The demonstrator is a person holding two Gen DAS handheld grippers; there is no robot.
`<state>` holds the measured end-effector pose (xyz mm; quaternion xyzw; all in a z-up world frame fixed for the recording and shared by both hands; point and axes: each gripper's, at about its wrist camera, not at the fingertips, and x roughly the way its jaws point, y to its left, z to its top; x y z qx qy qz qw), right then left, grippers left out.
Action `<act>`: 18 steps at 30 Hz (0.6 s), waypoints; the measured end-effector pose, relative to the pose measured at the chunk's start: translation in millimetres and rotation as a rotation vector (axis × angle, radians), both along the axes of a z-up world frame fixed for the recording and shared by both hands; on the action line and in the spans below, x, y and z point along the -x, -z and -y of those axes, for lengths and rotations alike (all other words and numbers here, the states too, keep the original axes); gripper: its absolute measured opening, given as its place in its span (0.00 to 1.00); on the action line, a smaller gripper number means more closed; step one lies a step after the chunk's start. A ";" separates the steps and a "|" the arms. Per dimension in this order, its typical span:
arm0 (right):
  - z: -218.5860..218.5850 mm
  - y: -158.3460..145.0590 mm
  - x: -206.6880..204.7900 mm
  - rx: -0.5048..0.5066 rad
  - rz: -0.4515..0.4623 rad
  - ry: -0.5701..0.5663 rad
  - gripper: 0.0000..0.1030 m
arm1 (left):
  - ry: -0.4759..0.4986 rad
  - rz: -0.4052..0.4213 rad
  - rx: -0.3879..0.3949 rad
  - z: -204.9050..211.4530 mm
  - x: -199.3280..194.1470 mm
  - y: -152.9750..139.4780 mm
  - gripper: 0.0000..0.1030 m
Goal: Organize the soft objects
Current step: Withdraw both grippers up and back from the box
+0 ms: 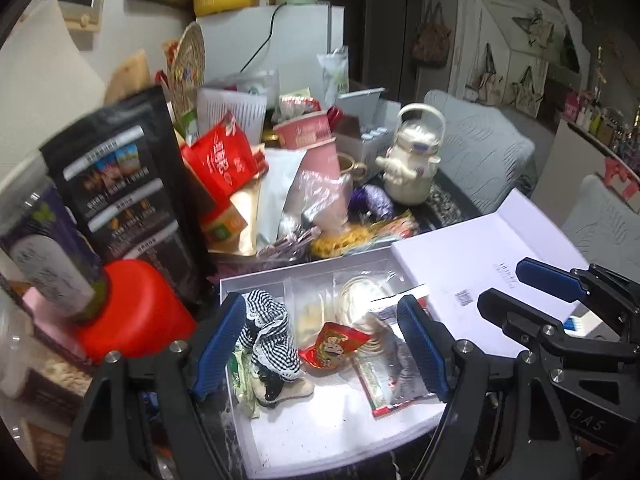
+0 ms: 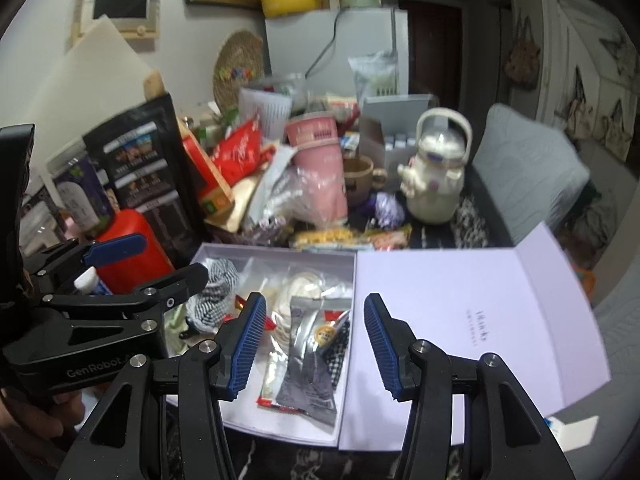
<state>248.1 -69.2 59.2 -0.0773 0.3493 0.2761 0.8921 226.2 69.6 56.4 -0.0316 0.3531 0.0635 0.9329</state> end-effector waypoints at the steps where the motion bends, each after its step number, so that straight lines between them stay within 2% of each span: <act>1: 1.6 -5.6 4.8 -0.002 0.016 0.002 0.49 | 0.003 0.013 -0.002 1.6 5.2 -6.2 0.76; 5: 9.2 -27.3 22.8 -0.025 0.067 -0.002 0.49 | 0.008 0.059 -0.016 7.5 21.7 -26.3 0.76; 8: 13.9 -42.6 37.9 -0.041 0.110 -0.006 0.55 | 0.005 0.096 -0.029 10.9 34.6 -42.3 0.76; 15: 27.7 -73.9 76.3 -0.079 0.212 -0.005 0.58 | 0.013 0.180 -0.057 19.2 71.0 -73.7 0.78; 18: 33.4 -84.6 94.2 -0.097 0.253 -0.007 0.62 | 0.034 0.192 -0.033 22.6 87.7 -83.7 0.79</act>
